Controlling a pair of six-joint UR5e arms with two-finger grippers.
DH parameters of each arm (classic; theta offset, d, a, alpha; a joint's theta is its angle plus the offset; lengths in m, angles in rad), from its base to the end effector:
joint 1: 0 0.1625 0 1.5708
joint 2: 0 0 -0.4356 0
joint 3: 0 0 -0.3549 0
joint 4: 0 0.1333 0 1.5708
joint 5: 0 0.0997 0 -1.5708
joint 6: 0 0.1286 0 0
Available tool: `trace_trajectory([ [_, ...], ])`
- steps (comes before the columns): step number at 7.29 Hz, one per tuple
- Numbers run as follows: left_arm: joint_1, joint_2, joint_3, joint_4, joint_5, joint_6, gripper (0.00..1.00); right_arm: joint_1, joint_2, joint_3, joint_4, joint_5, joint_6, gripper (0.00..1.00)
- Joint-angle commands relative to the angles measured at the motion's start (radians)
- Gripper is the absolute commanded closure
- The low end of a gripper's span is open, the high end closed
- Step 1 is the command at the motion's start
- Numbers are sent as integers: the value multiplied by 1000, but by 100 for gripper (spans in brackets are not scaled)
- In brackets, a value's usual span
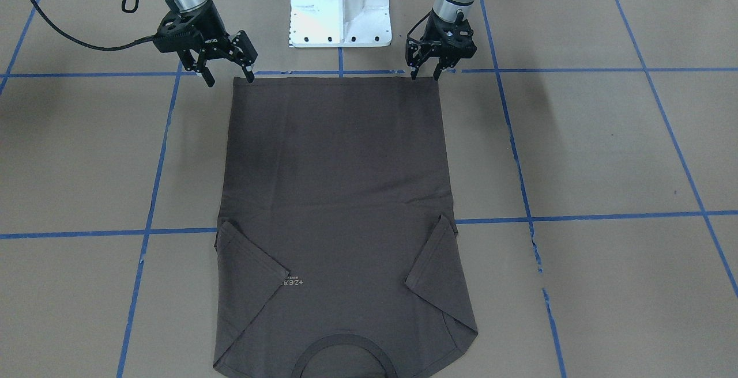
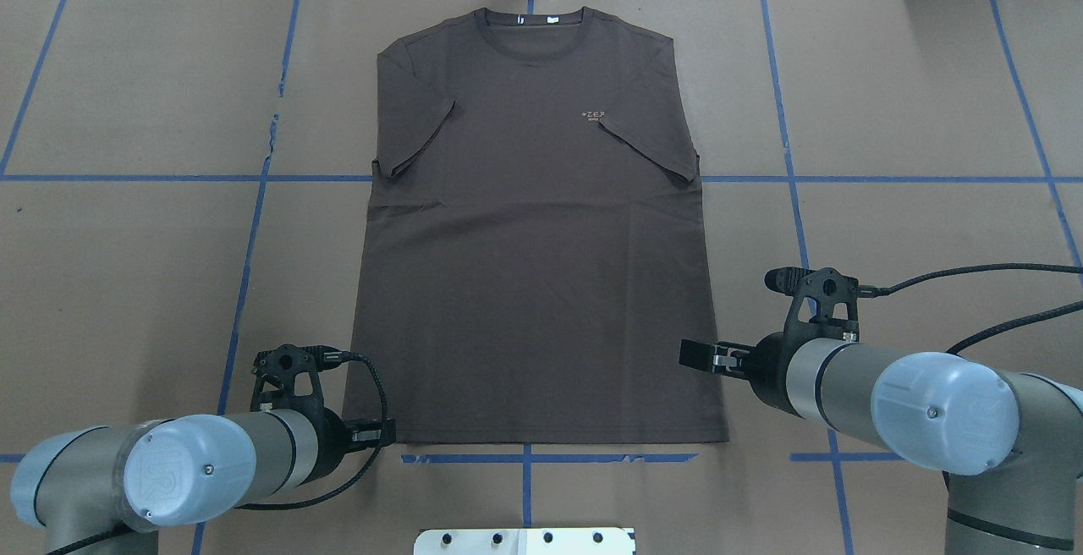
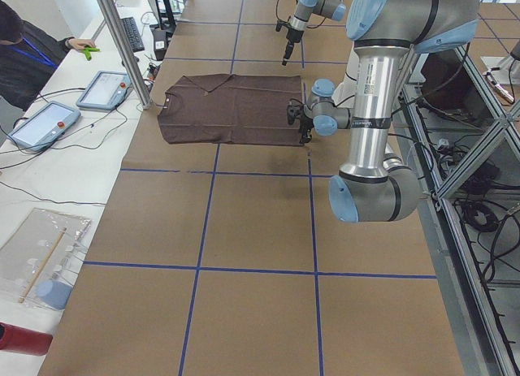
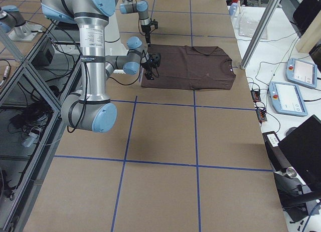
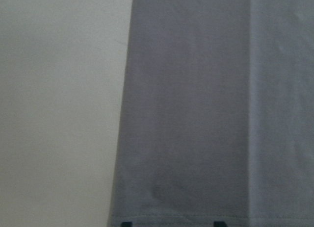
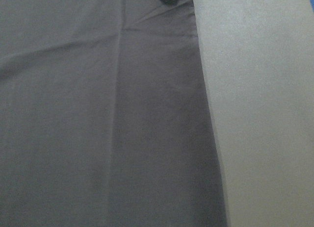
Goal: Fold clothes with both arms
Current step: 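Move both grippers down to the shirt hem corners nearest the robot, then grasp the hem corners with both grippers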
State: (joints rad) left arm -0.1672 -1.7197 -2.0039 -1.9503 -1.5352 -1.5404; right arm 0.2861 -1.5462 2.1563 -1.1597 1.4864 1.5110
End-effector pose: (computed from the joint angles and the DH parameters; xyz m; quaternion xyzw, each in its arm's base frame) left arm 0.4933 -0.2231 0.3900 0.0613 0.4586 -0.0688 0.8839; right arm -0.4034 -0.2689 0.3765 0.1203 -0.4746 0.1189 0.8638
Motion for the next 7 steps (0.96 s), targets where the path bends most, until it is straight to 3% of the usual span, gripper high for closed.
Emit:
trace_trajectory([
  [1,0,0,7,4,0,2,37,1,0,-1,0,0,0,2],
  [7,-2,14,8,4,0,22,37,1,0,1,0,0,0,2],
])
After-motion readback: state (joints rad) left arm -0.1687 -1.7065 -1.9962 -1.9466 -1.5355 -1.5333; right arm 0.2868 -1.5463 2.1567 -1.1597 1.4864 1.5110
